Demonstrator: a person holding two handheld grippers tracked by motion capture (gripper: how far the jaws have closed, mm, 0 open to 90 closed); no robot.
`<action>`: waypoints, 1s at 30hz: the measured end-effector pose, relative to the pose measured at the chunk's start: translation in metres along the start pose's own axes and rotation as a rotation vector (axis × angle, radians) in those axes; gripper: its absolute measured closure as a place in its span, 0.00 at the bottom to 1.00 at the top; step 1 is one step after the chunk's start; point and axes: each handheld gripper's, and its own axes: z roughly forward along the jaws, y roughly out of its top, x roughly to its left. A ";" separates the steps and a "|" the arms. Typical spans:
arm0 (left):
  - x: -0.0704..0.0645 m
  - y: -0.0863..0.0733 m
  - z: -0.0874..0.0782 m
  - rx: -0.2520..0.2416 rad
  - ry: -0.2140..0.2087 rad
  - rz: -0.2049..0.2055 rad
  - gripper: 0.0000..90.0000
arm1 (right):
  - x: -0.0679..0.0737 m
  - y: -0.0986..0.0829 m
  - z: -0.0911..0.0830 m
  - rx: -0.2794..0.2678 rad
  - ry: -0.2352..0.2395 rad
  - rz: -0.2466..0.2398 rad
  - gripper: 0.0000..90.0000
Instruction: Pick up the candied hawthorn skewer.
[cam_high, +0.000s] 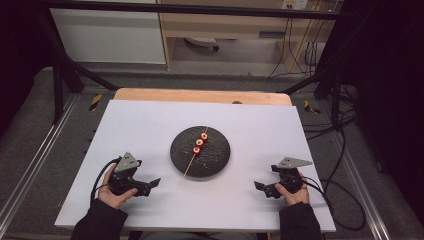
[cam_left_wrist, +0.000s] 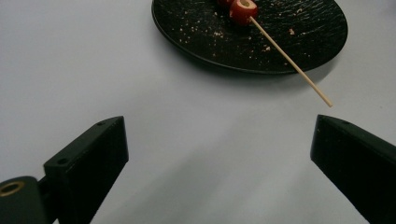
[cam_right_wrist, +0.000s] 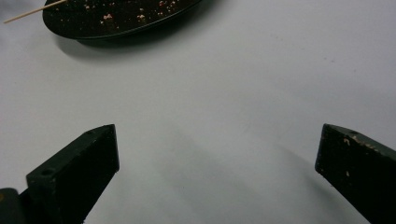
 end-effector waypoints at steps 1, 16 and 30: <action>-0.001 0.002 0.001 0.002 0.001 0.000 0.04 | 0.000 0.000 0.000 0.002 -0.002 0.002 0.00; -0.024 0.038 0.030 0.042 0.002 0.018 0.06 | 0.000 0.000 0.001 0.003 -0.006 0.000 0.00; -0.042 0.063 0.066 0.089 0.024 0.015 0.16 | -0.001 0.000 0.001 0.003 -0.011 -0.001 0.00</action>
